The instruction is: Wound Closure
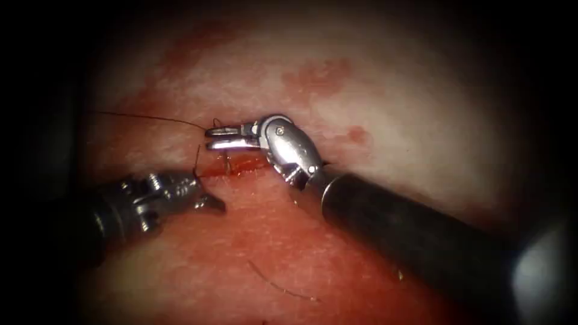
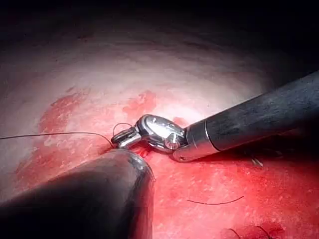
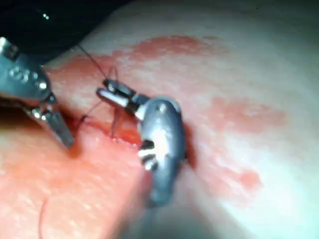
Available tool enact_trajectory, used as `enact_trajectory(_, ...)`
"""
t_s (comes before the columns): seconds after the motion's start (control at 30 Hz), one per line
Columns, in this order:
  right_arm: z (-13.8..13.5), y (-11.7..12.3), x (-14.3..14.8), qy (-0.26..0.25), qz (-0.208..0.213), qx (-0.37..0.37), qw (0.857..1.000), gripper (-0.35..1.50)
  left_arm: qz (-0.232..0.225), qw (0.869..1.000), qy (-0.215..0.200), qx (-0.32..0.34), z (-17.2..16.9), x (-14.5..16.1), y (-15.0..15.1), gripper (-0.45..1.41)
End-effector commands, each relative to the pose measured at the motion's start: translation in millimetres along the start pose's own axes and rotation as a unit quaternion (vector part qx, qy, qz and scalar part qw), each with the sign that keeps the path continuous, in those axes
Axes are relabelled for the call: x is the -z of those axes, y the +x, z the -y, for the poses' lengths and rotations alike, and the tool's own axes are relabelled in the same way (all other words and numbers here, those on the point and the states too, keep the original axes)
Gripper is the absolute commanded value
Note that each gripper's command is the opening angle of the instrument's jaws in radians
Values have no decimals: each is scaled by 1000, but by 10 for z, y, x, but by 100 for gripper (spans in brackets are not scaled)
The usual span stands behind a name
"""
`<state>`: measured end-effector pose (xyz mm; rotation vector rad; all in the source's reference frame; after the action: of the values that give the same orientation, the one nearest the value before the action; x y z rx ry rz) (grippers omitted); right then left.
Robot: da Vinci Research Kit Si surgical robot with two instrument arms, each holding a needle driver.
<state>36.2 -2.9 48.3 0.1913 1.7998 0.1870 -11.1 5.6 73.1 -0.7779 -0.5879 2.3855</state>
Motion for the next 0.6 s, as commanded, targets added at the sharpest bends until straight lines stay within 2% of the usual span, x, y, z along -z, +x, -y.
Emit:
enact_trajectory(0.03, -5, -4, -8, 3, 2, 0, 1000, -35, -1, 1000, 0, 2, 1, -10, 3, -45)
enact_trajectory(0.4, -11, -1, -7, 17, 13, -3, 1000, -35, -18, 1000, 2, 3, 0, -37, 10, -45)
enact_trajectory(0.6, -10, -1, -8, 21, 13, -7, 1000, -35, -19, 1000, 4, -2, 7, -46, 1, -45)
